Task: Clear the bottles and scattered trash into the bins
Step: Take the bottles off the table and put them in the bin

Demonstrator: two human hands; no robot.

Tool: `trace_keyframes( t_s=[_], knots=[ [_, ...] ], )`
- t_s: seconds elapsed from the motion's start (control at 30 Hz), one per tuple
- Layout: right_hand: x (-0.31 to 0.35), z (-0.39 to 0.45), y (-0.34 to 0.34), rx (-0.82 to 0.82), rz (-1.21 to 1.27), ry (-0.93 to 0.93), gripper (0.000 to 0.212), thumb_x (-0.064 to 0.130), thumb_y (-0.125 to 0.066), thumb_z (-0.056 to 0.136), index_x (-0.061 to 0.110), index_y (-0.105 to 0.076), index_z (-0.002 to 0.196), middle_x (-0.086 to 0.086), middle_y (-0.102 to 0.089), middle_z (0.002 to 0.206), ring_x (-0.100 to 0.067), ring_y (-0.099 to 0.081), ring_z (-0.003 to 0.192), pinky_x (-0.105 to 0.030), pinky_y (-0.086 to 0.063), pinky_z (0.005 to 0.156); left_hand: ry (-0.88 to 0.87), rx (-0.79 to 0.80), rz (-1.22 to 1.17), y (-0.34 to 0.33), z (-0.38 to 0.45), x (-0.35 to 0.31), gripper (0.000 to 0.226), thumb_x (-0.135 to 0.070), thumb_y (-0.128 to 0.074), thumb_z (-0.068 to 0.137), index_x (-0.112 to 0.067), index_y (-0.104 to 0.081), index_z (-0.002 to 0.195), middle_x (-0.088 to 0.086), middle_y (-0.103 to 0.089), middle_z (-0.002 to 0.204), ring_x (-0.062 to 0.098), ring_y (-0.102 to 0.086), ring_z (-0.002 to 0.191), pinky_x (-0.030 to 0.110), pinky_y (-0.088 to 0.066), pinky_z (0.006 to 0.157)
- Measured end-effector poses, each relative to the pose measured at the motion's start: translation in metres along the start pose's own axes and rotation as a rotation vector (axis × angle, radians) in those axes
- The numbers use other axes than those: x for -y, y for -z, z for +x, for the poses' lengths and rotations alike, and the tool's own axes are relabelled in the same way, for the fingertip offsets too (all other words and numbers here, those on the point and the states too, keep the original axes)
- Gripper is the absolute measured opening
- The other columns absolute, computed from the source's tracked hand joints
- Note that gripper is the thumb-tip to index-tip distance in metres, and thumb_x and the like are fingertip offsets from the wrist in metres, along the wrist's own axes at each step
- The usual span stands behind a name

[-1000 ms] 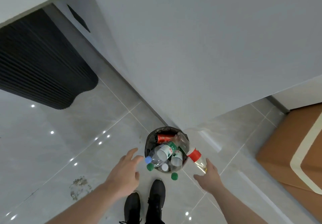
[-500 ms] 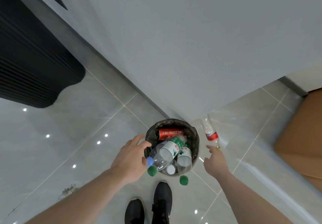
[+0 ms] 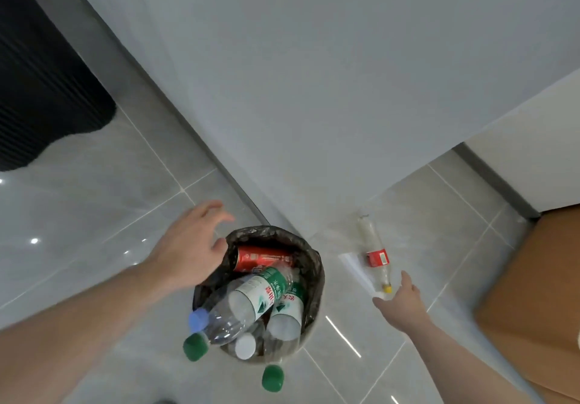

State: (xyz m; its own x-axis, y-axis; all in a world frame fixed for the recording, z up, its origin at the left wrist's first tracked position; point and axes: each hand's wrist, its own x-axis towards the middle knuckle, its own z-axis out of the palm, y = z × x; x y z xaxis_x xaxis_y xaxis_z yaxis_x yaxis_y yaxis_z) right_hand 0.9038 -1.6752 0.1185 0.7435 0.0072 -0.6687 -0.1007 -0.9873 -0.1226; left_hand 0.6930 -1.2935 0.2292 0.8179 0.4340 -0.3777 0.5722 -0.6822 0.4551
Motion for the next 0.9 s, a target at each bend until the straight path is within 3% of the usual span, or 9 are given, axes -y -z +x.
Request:
trace_keyframes(
  t_s=[0.1,0.27,0.37,0.43,0.53,0.63,0.73,0.83,0.9],
  knots=[
    [-0.007,0.070,-0.026,-0.033,0.030,0.019,0.114,0.035,-0.079,0.080,0.019,0.000,0.160,-0.017,-0.025,0.158,-0.039,-0.040,0.139,-0.045,-0.036,0.111,0.100,-0.110,-0.074,-0.021,0.034,0.042,0.038,-0.021,-0.063,0.093,-0.027,-0.060,0.129,-0.007,-0.045,0.147,0.026,-0.064,0.103,0.033,-0.040,0.103],
    [-0.038,0.177,-0.081,-0.149,0.100,-0.014,0.121,0.040,-0.085,0.068,0.028,-0.007,0.159,-0.020,-0.042,0.149,-0.041,-0.049,0.129,-0.047,-0.045,0.105,0.111,-0.164,-0.061,-0.059,0.058,0.096,0.029,-0.029,-0.059,0.095,-0.041,-0.057,0.122,-0.018,-0.044,0.140,0.007,-0.061,0.080,0.037,-0.042,0.098],
    [-0.046,0.201,-0.082,-0.259,0.111,-0.088,0.083,0.026,-0.078,0.070,0.026,-0.040,0.144,-0.018,-0.036,0.147,-0.040,-0.050,0.124,-0.046,-0.042,0.103,0.102,-0.201,-0.040,-0.074,0.061,0.115,0.028,-0.031,-0.059,0.096,-0.044,-0.057,0.120,-0.017,-0.045,0.140,0.010,-0.062,0.088,0.035,-0.042,0.097],
    [-0.045,0.201,-0.076,-0.188,0.012,-0.073,0.051,0.020,-0.073,0.078,0.021,-0.059,0.127,-0.016,-0.052,0.136,-0.034,-0.055,0.119,-0.039,-0.045,0.100,0.081,-0.216,-0.033,-0.077,0.064,0.118,0.027,-0.030,-0.059,0.096,-0.046,-0.055,0.117,-0.016,-0.047,0.139,0.016,-0.062,0.099,0.034,-0.040,0.100],
    [-0.043,0.187,-0.085,-0.060,-0.093,-0.013,0.038,0.023,-0.073,0.080,0.025,-0.071,0.118,-0.009,-0.069,0.116,-0.027,-0.067,0.104,-0.029,-0.053,0.088,0.094,-0.243,-0.026,-0.073,0.061,0.113,0.027,-0.026,-0.057,0.097,-0.039,-0.060,0.120,-0.014,-0.048,0.139,0.015,-0.053,0.118,0.031,-0.036,0.105],
    [-0.038,0.137,-0.102,0.046,-0.114,0.132,0.037,0.017,-0.070,0.082,0.025,-0.072,0.118,-0.010,-0.067,0.117,-0.024,-0.068,0.097,-0.023,-0.049,0.074,0.100,-0.212,0.019,-0.067,0.044,0.101,0.030,-0.019,-0.056,0.097,-0.027,-0.063,0.125,-0.008,-0.049,0.140,0.017,-0.048,0.128,0.027,-0.031,0.108],
    [-0.019,0.047,-0.099,0.026,0.022,0.245,0.020,0.016,-0.067,0.091,0.034,-0.069,0.102,-0.006,-0.068,0.113,-0.020,-0.064,0.089,-0.030,-0.050,0.082,0.148,-0.156,0.003,-0.052,0.008,0.083,0.034,-0.013,-0.055,0.094,-0.026,-0.064,0.124,-0.007,-0.050,0.139,0.019,-0.048,0.129,0.032,-0.036,0.110],
    [-0.004,-0.048,-0.068,0.036,0.163,0.283,0.023,0.027,-0.060,0.096,0.047,-0.062,0.086,-0.001,-0.064,0.099,-0.018,-0.067,0.074,-0.037,-0.057,0.073,0.201,-0.107,-0.010,-0.023,-0.038,0.065,0.035,-0.012,-0.056,0.092,-0.026,-0.064,0.123,-0.008,-0.049,0.139,0.020,-0.052,0.123,0.036,-0.040,0.108],
    [0.000,-0.113,-0.034,0.059,0.201,0.311,0.021,0.030,-0.057,0.098,0.045,-0.063,0.085,0.002,-0.060,0.096,-0.017,-0.068,0.070,-0.038,-0.056,0.071,0.235,-0.079,-0.021,0.001,-0.069,0.054,0.036,-0.012,-0.056,0.090,-0.026,-0.063,0.123,-0.008,-0.049,0.139,0.021,-0.052,0.120,0.038,-0.043,0.106]
  ],
)
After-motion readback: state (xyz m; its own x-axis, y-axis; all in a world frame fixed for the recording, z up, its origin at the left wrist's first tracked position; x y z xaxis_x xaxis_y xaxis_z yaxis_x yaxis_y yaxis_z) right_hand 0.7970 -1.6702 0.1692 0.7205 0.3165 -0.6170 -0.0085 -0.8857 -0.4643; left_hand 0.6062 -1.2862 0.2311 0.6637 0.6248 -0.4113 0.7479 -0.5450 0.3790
